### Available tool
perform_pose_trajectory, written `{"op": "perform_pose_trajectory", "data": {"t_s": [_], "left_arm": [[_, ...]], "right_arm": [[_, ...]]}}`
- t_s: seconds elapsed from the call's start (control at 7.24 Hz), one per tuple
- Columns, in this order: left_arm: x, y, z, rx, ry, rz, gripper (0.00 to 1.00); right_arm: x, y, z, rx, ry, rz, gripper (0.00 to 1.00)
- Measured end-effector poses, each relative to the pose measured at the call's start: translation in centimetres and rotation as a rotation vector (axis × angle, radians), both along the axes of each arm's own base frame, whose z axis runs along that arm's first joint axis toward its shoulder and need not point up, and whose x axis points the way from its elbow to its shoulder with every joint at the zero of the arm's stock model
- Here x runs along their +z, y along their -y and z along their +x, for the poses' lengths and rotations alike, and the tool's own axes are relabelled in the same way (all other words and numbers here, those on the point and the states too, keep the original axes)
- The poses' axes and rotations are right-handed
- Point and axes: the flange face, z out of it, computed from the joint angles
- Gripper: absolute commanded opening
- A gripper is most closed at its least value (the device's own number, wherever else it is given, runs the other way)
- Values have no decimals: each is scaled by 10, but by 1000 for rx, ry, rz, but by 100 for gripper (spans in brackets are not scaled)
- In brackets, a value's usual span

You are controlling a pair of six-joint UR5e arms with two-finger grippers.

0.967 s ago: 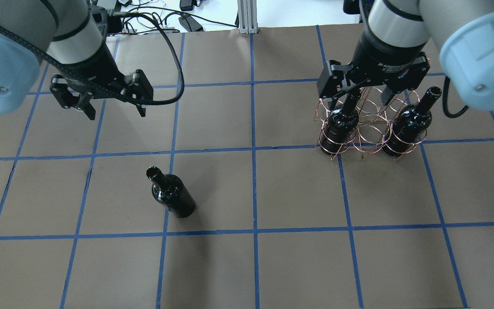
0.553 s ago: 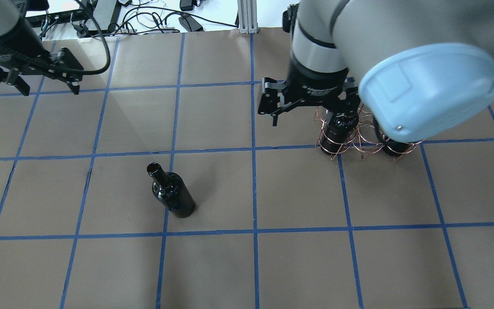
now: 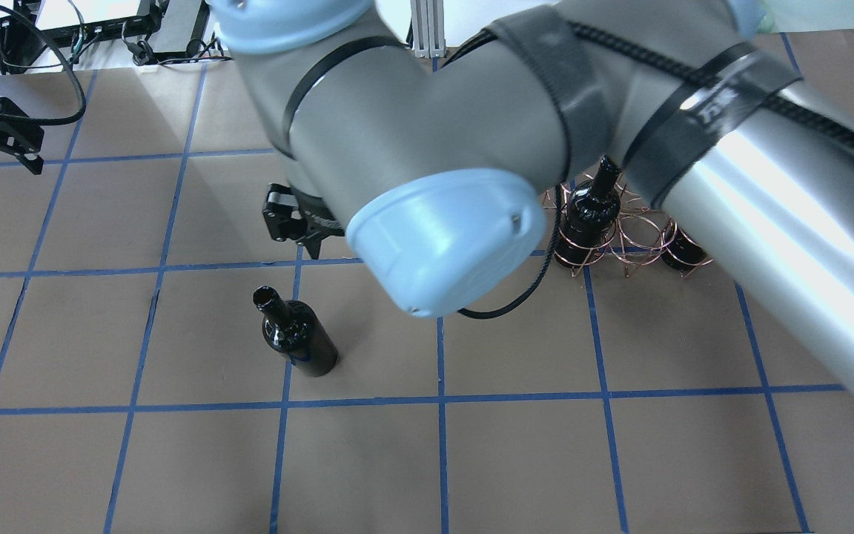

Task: Place wine into wine basket
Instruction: 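Reach the right gripper across to the standing bottle while the left arm withdraws, then close the right gripper on the standing bottle's neck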

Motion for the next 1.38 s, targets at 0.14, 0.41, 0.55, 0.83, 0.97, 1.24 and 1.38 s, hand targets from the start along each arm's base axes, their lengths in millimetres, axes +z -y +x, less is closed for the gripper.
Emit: {"op": "perform_pose_trajectory", "data": {"t_s": [0.14, 0.41, 0.55, 0.83, 0.97, 1.24, 1.38], "left_arm": [[-2, -1, 15, 2, -22, -6, 100], [-1, 3, 32, 13, -24, -45, 100], [-1, 6, 36, 18, -17, -64, 100], [-3, 7, 40, 23, -11, -72, 100], [-5, 7, 40, 23, -13, -69, 100], [-8, 8, 41, 24, -15, -65, 100], [-9, 8, 41, 24, -16, -63, 100]], "right_arm": [[-12, -9, 23, -11, 16, 11, 98], [-42, -22, 62, -19, 20, 18, 98], [-53, -24, 76, -12, 24, 10, 98], [-72, -21, 89, 1, 26, 2, 98], [-85, -17, 93, 4, 18, 9, 98], [-101, -11, 99, 8, 19, 6, 93], [-105, -9, 100, 10, 17, 0, 93]]}}
